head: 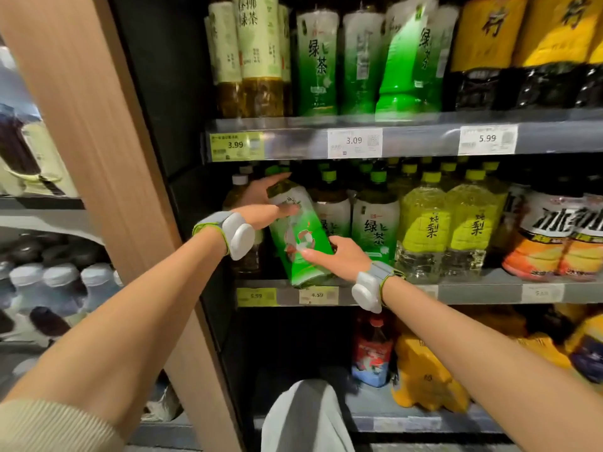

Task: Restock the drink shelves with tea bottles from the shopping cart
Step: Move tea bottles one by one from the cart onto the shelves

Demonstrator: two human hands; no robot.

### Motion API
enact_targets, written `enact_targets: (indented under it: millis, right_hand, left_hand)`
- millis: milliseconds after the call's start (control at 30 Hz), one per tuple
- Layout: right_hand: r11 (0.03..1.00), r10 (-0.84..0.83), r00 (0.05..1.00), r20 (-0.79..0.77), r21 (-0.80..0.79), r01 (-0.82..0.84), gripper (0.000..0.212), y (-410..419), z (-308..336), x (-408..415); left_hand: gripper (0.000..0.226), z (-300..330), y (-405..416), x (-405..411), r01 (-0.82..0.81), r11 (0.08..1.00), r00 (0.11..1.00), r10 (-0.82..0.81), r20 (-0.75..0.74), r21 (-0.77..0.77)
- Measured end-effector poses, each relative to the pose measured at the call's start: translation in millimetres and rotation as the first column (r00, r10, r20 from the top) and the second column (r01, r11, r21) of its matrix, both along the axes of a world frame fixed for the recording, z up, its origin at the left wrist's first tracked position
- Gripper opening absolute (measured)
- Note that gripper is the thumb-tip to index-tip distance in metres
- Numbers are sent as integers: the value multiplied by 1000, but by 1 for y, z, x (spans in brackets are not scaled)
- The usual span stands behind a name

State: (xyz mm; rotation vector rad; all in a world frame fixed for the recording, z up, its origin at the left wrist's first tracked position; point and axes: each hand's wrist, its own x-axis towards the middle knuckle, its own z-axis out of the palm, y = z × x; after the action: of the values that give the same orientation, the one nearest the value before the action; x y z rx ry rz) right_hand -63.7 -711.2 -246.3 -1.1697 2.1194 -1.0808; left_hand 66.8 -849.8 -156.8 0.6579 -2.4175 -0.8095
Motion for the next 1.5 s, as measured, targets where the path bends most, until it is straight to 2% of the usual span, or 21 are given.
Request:
enact_targets:
  millis: [133,267,400,500,600,767,900,1133,1367,1500]
  right_hand:
    - [998,20,1000,-9,54,-19,101,-18,4,4]
    - [993,-13,996,-85,120,23,51,-36,1,5]
    - [988,-55,985,-162,133,77,61,-42,1,8]
    - [984,-64,951,-303,138,110,61,-44,-2,11]
    - [979,-52,927,-371,164,120,58,-48,-2,10]
    - [973,-73,909,-411,170,155,46,-57,-9,7]
    - [979,-61,893,-445,149,141,55,-58,-18,8]
    - [977,-34,853,-521,161,137,52,-59,-17,0]
    - [949,12,823,-568,266,170,57,-69,-9,-4]
    - [940,14,826,-563,289,181,59,-73,-10,-6]
  left_hand:
    - [76,7,-6,0,-13,999,999,15,38,-42]
    - [78,-2,-8,-10,16,990,993,1,121,-144]
    - [75,-10,-11,-13,16,983,990,9,140,-181]
    - [73,-15,-15,-13,-18,970,987,56,149,-242]
    - [73,-15,-18,-18,-19,964,979,72,193,-264]
    - [71,-20,-19,-24,-21,941,969,102,224,-339]
    - [70,-26,-22,-20,0,929,968,93,233,-371]
    - [93,-21,-24,-23,79,886,908,125,400,-456]
    - [86,-27,-31,-28,60,879,936,115,333,-473]
    - [86,-27,-29,-27,68,880,932,112,346,-470]
